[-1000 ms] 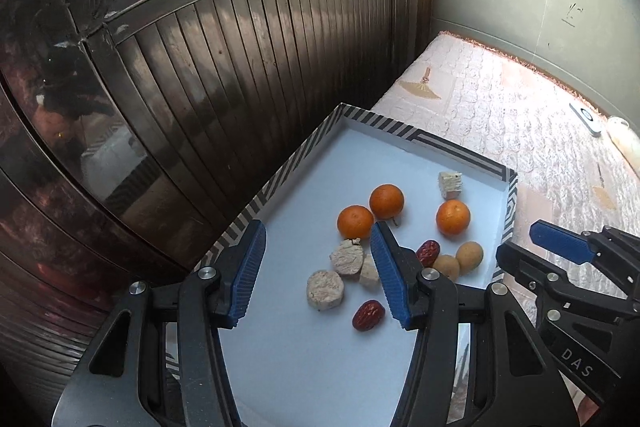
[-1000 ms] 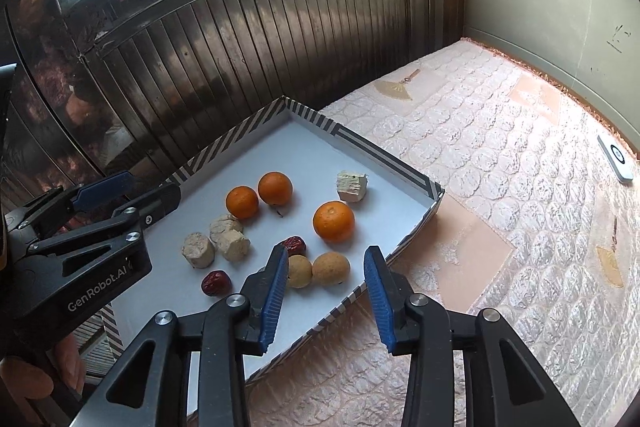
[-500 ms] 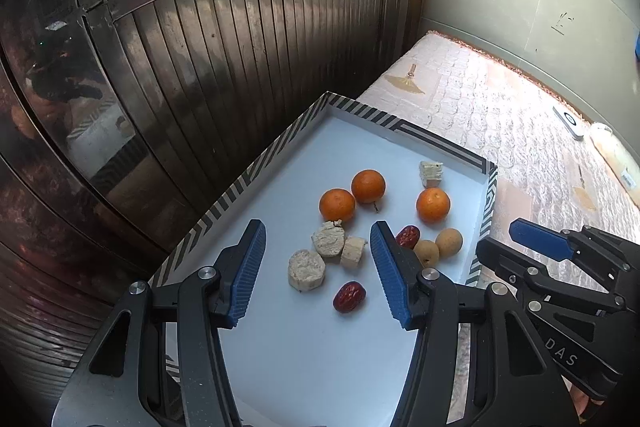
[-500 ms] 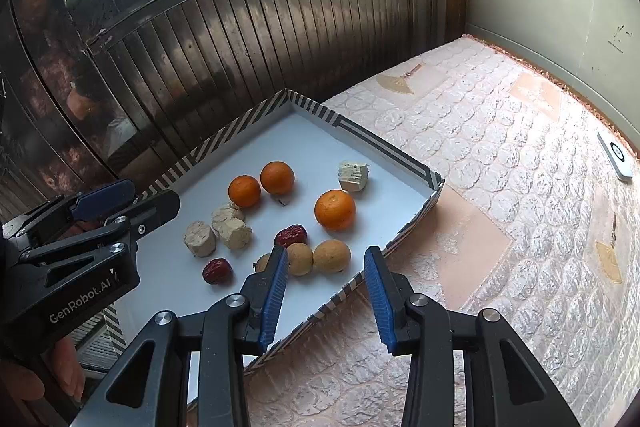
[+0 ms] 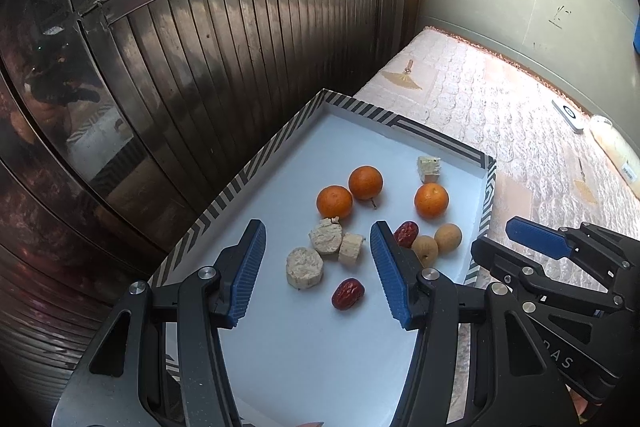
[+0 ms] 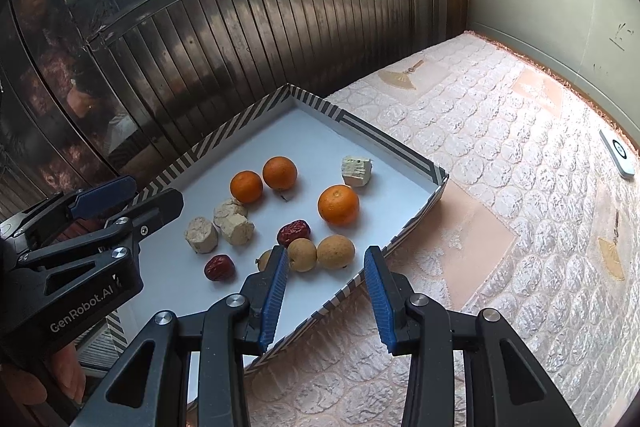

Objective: Organize fruits

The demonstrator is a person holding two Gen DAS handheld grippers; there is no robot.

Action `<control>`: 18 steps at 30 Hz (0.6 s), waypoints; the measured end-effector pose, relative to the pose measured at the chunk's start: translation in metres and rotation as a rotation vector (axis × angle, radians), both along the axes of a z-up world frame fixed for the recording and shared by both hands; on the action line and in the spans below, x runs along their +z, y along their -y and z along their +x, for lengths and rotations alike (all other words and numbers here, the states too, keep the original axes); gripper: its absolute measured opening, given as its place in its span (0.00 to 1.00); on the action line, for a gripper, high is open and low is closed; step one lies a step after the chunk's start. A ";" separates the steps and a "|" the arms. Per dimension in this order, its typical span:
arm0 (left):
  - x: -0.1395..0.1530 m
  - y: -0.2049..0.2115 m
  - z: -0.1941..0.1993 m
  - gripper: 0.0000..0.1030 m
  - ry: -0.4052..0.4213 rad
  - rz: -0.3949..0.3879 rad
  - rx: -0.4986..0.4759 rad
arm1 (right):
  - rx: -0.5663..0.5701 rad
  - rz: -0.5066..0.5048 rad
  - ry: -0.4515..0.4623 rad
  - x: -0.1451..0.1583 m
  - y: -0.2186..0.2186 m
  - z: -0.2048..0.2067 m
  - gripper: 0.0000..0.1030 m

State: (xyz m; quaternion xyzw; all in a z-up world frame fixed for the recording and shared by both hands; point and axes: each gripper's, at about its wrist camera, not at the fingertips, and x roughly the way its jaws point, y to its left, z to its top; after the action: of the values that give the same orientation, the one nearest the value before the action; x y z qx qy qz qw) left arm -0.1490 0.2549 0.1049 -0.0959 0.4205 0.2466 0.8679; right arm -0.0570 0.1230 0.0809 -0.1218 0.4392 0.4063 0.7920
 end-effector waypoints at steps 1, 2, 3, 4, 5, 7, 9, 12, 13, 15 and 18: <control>0.000 0.000 0.000 0.53 -0.001 0.000 -0.002 | 0.002 -0.001 -0.001 0.000 0.000 0.000 0.37; 0.000 0.000 0.001 0.53 -0.002 0.003 -0.004 | 0.003 -0.002 -0.001 0.000 0.000 0.000 0.37; 0.000 0.000 0.001 0.53 -0.005 0.006 -0.006 | 0.003 -0.003 0.000 -0.001 -0.001 0.000 0.37; 0.000 0.001 0.001 0.53 -0.007 0.007 -0.009 | 0.002 -0.003 -0.001 -0.001 -0.001 0.000 0.37; 0.000 0.001 0.002 0.53 -0.008 0.005 -0.014 | 0.000 -0.003 -0.001 -0.001 -0.001 0.000 0.37; -0.001 0.001 0.003 0.53 -0.010 -0.003 -0.018 | -0.003 0.000 -0.003 -0.001 0.000 0.000 0.37; -0.001 0.000 0.003 0.53 -0.009 -0.007 -0.020 | -0.004 0.001 -0.001 -0.001 0.000 0.001 0.37; -0.001 -0.001 0.004 0.53 -0.010 -0.004 -0.025 | -0.004 0.000 -0.003 -0.001 -0.001 0.001 0.37; -0.001 -0.001 0.005 0.53 -0.009 -0.004 -0.027 | -0.006 -0.001 -0.003 -0.001 -0.002 0.001 0.37; -0.001 -0.001 0.005 0.53 -0.008 -0.005 -0.028 | -0.006 -0.001 -0.004 -0.001 -0.002 0.001 0.37; -0.001 -0.001 0.006 0.53 -0.008 -0.008 -0.034 | -0.005 -0.002 -0.003 -0.001 -0.003 0.002 0.37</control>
State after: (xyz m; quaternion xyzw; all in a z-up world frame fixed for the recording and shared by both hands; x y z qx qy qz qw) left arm -0.1425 0.2559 0.1039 -0.0910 0.4266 0.2305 0.8699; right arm -0.0554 0.1260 0.0803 -0.1207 0.4411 0.4040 0.7922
